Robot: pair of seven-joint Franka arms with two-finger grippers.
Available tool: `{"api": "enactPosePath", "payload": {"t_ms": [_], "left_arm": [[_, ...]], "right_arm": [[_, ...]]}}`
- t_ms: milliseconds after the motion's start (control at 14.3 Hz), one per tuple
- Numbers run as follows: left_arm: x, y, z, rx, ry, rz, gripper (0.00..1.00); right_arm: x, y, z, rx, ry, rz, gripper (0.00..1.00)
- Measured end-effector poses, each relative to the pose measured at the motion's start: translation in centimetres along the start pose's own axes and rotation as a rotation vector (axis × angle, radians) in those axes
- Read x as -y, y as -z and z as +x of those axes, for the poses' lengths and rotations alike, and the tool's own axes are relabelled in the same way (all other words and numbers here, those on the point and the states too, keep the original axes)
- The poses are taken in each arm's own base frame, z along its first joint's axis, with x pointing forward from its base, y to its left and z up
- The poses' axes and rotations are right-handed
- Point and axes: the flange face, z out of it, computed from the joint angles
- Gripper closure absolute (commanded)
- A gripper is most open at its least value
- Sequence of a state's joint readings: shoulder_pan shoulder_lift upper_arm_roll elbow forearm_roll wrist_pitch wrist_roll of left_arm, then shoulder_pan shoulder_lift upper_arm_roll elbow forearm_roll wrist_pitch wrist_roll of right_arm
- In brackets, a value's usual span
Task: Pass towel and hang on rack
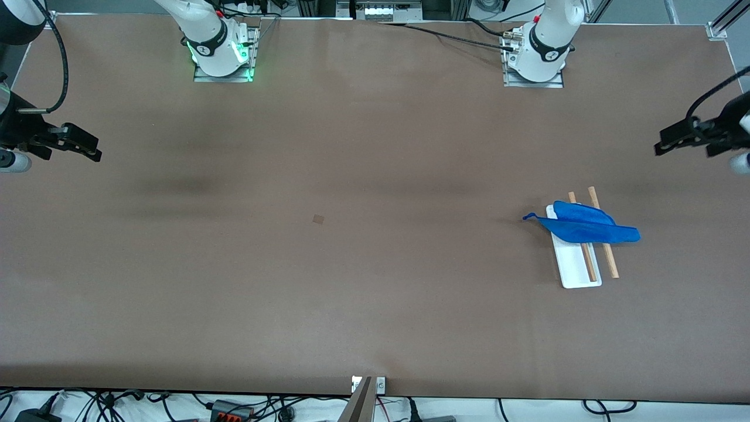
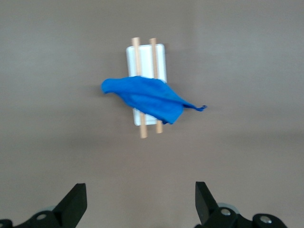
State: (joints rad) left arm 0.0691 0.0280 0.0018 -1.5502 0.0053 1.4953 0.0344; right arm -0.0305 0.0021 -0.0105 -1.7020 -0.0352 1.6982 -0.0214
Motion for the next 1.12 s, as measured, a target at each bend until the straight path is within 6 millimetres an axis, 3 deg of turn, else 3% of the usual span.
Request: {"api": "enactPosePath", "payload": {"t_ms": [349,1116], "left_arm": [[-0.1,0.3,-1.6,0.001,0.015,0.007,0.0],[-2.2,0.3,-1.5,-0.007,-0.017,0.01,0.0]], "right_arm": [[0.0,0.0,0.0,-0.001,0.0,0.0,0.0],[0.0,0.0,0.0,0.003,0.0,0.0,0.0]]}}
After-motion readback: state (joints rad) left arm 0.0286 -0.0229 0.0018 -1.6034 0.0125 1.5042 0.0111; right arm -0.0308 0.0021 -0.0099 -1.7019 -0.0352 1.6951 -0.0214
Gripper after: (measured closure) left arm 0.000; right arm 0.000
